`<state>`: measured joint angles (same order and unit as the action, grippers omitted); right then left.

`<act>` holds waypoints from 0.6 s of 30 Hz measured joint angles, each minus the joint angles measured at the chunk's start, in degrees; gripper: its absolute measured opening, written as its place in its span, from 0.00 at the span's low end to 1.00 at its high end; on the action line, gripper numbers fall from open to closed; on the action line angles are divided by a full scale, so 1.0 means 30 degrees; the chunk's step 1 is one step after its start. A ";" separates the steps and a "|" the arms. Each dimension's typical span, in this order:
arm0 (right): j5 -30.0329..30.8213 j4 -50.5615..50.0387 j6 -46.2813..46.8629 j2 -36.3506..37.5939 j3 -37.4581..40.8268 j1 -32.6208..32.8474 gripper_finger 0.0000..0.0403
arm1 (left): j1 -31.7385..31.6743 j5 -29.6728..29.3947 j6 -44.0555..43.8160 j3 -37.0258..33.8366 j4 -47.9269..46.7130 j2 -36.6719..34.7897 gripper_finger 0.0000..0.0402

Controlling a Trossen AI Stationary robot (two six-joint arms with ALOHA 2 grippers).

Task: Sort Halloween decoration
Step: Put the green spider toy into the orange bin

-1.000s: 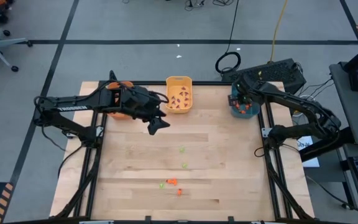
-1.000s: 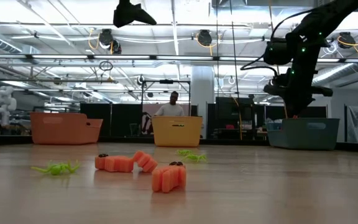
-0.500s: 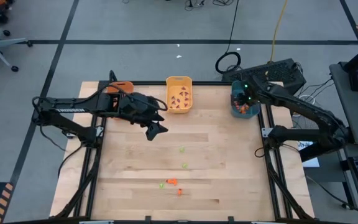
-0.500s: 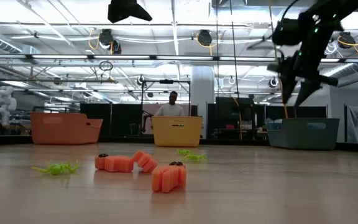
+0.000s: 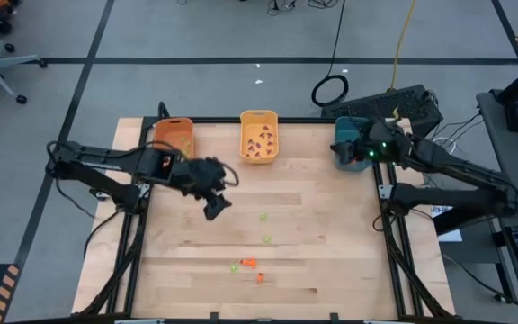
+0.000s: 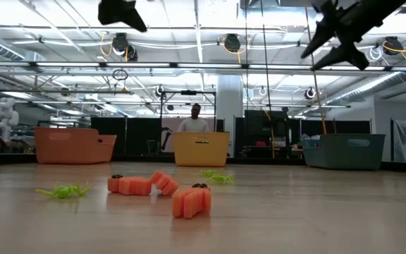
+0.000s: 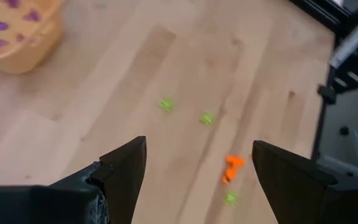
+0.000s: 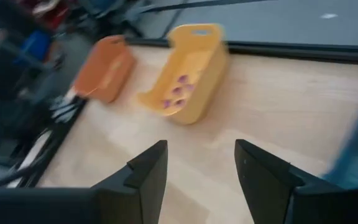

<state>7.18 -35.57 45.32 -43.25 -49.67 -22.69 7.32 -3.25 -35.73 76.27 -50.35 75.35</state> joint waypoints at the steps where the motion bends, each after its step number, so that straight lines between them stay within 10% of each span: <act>1: 0.0007 0.0189 -0.0139 0.0048 0.0000 0.0523 0.43 | 0.0526 -0.0188 -0.0081 0.0000 0.0052 0.0012 0.73; 18: 0.0588 0.0501 -0.0314 0.0001 0.0000 0.5356 0.42 | 0.6372 -0.3447 -0.3667 0.0007 0.0077 0.3619 0.73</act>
<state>8.94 -34.07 44.38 -43.24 -49.67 -6.62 26.44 -13.60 -46.73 76.29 -50.12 86.21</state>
